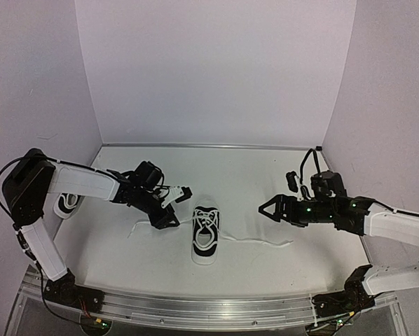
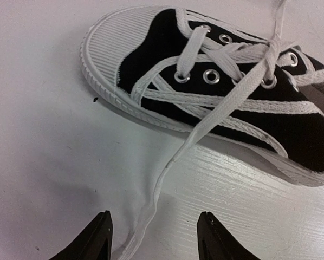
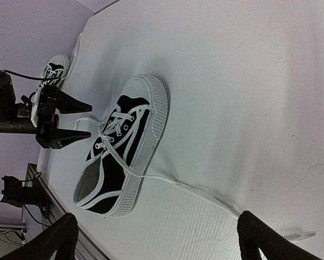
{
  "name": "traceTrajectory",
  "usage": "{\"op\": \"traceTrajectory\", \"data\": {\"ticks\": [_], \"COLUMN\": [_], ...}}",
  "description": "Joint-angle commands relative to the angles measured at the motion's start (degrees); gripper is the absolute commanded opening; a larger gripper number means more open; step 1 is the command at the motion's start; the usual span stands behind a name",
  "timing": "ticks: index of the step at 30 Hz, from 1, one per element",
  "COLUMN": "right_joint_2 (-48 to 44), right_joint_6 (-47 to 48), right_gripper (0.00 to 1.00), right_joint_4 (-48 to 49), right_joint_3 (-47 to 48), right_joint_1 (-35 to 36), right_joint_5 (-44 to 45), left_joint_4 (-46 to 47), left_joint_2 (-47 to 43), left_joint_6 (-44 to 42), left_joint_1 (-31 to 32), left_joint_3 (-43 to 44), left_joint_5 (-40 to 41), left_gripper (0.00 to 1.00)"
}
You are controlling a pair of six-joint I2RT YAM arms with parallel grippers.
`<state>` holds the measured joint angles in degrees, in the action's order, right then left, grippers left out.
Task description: Tie the shoes
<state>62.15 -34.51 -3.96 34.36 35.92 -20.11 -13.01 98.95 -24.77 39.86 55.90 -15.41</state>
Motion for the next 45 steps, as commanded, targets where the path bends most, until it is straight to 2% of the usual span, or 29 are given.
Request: {"op": "traceTrajectory", "data": {"ticks": [1, 3, 7, 20, 25, 30, 32, 45], "right_joint_2": [0.19, 0.1, -0.24, -1.24, -1.14, -1.24, -0.94, 6.32], "right_joint_6": [-0.31, -0.39, -0.73, -1.5, -1.76, -1.87, -1.79, -0.89], "right_gripper": [0.98, 0.98, 0.98, 0.98, 0.98, 0.98, 0.97, 0.76], "right_joint_4": [1.84, 1.78, 1.91, 1.77, 1.77, 1.78, 1.77, 3.08], "right_joint_3": [-0.6, -0.8, -1.29, -2.06, -1.99, -2.02, -1.87, 2.8], "right_joint_1": [-0.13, -0.15, -0.15, -0.15, -0.15, -0.15, -0.13, -0.15], "right_joint_5": [-0.61, -0.47, -0.39, -0.26, -0.28, -0.15, -0.11, -2.66], "left_joint_4": [-2.72, -2.75, -3.54, -4.62, -5.49, -3.88, -2.72, 2.79], "left_joint_2": [2.67, 3.68, 5.19, 9.16, 10.59, 9.42, 8.07, -1.13], "left_joint_6": [-7.38, -8.46, -9.51, -11.19, -11.85, -11.56, -10.64, -5.18], "left_joint_1": [0.26, 0.45, 0.54, 1.09, 1.19, 1.36, 1.39, 4.31], "left_joint_3": [4.05, 4.52, 5.98, 9.42, 10.81, 9.53, 8.4, 4.94], "left_joint_5": [-3.8, -4.44, -3.83, -1.04, -0.44, 0.1, -0.7, -8.11], "left_gripper": [0.5, 0.44, 0.4, 0.36, 0.26, 0.04, 0.0, 0.0]}}
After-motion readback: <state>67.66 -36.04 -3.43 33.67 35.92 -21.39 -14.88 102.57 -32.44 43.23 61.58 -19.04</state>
